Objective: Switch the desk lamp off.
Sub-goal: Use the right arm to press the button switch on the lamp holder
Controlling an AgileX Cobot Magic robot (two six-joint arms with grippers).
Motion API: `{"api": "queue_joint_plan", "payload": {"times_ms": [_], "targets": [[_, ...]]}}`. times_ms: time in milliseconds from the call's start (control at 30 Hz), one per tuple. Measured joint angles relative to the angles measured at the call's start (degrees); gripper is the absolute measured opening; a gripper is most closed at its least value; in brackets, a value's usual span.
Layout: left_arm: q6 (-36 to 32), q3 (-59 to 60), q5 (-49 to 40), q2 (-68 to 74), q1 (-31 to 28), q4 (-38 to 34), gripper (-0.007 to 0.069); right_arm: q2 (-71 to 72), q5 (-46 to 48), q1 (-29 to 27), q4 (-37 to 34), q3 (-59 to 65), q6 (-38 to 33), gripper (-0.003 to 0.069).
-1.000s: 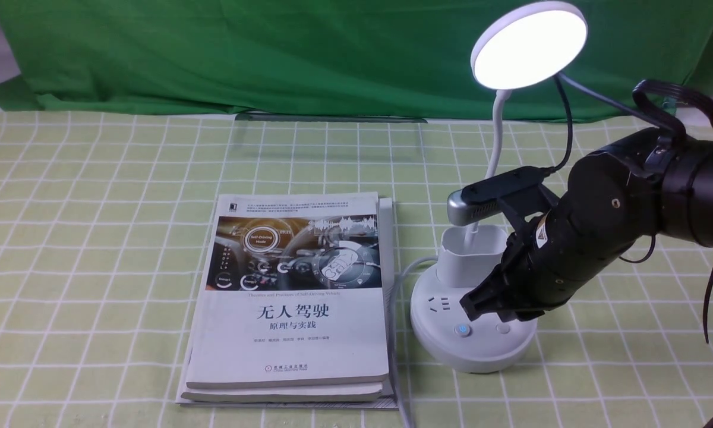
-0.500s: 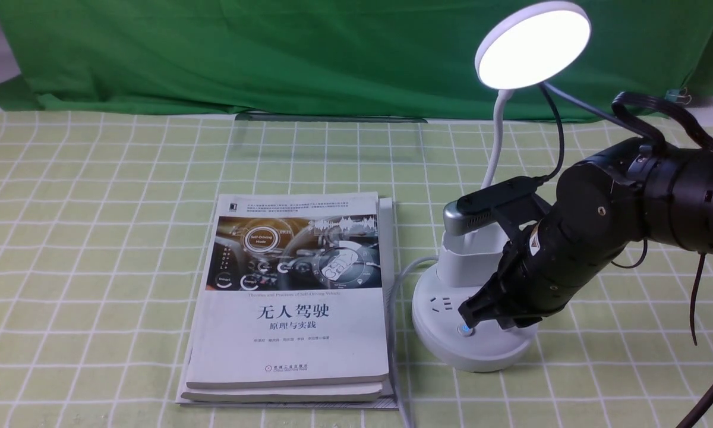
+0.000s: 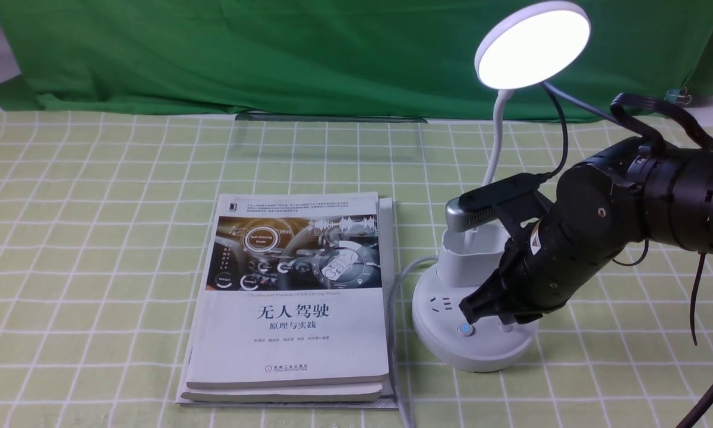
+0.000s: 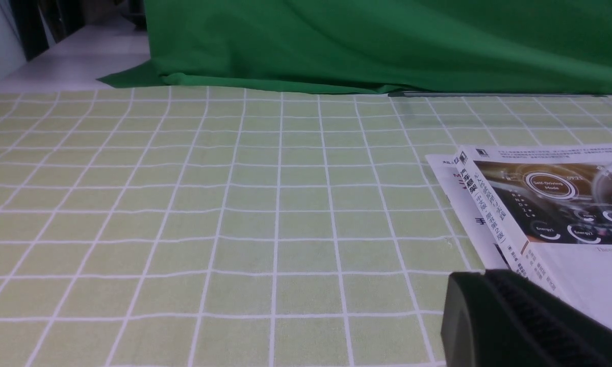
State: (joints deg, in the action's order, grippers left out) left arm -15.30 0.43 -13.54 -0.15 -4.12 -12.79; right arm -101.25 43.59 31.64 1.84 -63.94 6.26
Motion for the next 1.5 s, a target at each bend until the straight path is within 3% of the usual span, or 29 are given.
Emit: {"api": "queue_joint_plan", "payload": {"times_ms": [800,1500], "targets": [[0.0,0.0,0.0,0.0,0.0,0.0,0.0001,3.1,0.4,-0.1,0.2,-0.4,0.2,0.0029],[0.0,0.0,0.0,0.0,0.0,0.0,0.0001,0.0,-5.3,-0.7,0.1,3.7,1.3,0.0029]]}}
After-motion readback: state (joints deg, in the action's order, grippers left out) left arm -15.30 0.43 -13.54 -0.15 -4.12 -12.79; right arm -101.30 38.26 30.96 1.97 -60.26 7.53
